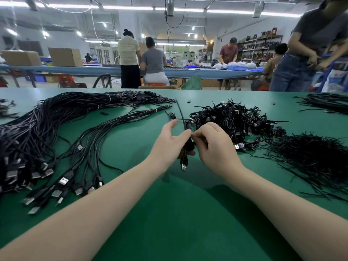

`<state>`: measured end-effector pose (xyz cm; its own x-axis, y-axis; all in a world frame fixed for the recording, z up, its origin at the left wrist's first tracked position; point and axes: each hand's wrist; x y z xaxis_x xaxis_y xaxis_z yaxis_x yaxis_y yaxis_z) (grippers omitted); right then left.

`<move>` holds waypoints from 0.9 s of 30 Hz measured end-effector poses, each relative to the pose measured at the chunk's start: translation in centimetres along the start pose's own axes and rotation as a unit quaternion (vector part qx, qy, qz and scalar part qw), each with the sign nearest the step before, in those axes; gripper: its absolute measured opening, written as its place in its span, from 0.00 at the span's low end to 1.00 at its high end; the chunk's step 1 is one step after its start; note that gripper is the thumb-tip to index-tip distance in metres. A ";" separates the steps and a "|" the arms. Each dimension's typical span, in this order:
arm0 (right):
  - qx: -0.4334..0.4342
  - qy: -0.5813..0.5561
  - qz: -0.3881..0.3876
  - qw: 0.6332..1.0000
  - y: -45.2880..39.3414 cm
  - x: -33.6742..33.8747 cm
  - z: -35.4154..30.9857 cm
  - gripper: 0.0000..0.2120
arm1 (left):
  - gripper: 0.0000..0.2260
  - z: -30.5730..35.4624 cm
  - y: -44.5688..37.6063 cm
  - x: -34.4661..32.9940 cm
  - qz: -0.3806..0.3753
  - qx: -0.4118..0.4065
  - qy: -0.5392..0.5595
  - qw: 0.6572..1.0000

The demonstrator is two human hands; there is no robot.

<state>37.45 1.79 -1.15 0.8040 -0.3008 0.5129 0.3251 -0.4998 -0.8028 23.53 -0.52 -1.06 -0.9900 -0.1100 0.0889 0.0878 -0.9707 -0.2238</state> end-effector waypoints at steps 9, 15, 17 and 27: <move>0.110 0.120 -0.025 0.986 0.0 0.1 -0.2 0.05 | 0.10 1.1 0.1 -0.1 -0.027 0.202 0.256 0.945; -0.055 -0.007 0.038 0.998 0.5 0.0 0.8 0.03 | 0.16 0.8 0.5 -0.4 -0.061 0.044 0.043 0.996; -0.080 -0.014 0.039 0.996 0.5 -0.2 0.9 0.03 | 0.20 0.2 0.5 -0.3 -0.033 -0.022 -0.047 0.998; 0.049 0.031 0.025 0.998 0.1 -0.4 -0.2 0.04 | 0.11 -0.6 -0.4 0.2 0.063 0.021 -0.014 0.998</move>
<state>37.05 1.67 -1.35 0.7886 -0.3746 0.4876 0.3353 -0.4028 -0.8517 23.19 0.00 -1.50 -0.9675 -0.2363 0.0899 0.2158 -0.9571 -0.1936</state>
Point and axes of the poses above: each hand's wrist, its own y-axis away from the middle knuckle, its own x-axis out of the back of the hand, z = x × y, and after that the axes turned 4 degrees about -y, right-handed
